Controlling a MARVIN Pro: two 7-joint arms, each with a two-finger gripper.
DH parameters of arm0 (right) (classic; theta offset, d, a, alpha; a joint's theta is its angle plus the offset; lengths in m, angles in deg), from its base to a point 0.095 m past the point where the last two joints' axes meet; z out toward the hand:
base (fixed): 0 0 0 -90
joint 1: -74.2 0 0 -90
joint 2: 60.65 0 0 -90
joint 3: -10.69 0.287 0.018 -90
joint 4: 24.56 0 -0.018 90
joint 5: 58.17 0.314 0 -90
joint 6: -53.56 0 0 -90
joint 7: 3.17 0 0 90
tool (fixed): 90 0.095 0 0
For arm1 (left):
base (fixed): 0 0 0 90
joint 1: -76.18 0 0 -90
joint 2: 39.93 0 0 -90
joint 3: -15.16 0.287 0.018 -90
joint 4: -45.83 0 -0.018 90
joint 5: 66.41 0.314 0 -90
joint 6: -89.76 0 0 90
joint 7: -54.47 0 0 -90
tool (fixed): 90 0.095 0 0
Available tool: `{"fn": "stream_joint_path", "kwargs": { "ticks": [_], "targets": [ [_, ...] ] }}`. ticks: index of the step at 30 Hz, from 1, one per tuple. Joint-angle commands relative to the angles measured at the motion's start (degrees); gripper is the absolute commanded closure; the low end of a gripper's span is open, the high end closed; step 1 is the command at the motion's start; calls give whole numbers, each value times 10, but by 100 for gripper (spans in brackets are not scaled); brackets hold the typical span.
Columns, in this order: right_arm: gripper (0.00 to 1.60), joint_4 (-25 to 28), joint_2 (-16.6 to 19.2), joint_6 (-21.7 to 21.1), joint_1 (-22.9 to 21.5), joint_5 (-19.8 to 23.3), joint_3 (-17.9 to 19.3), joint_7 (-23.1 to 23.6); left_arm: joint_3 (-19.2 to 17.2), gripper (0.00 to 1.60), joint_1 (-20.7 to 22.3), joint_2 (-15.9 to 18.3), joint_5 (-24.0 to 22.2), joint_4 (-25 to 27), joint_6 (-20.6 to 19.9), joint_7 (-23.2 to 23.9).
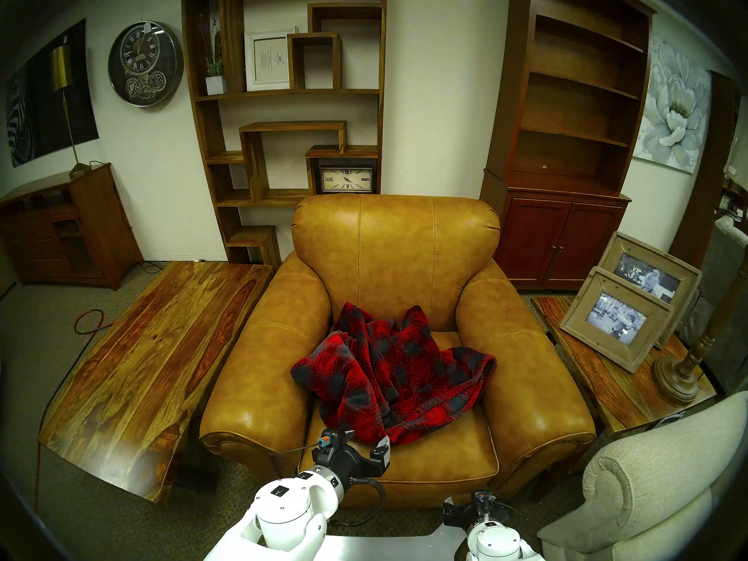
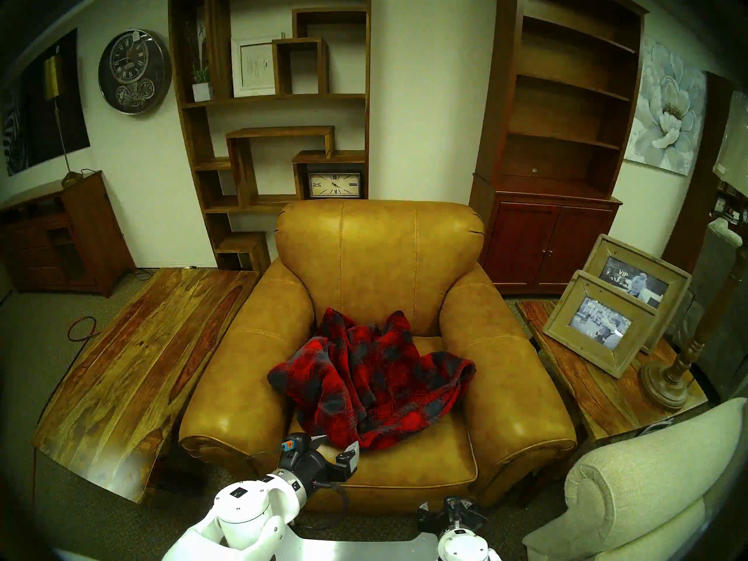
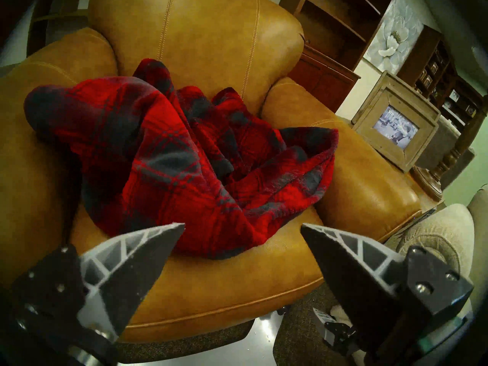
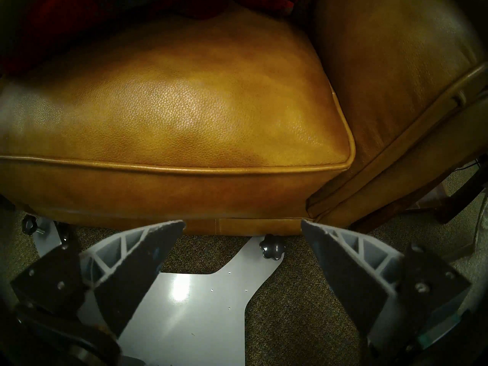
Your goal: Move the blanket from sofa and drape it over the sofa arm
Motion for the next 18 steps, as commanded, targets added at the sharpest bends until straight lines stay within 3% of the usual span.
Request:
{"fn": "stream_joint_path", "kwargs": {
  "ticks": [1,18],
  "targets": [
    [0,3,0,1,-2,0,0,0,1,0,67,-29,5,-35,-12,-15],
    [0,1,0,1,-4,0,0,0,1,0,173,-65,1,-159,-41,-54]
  ]
}}
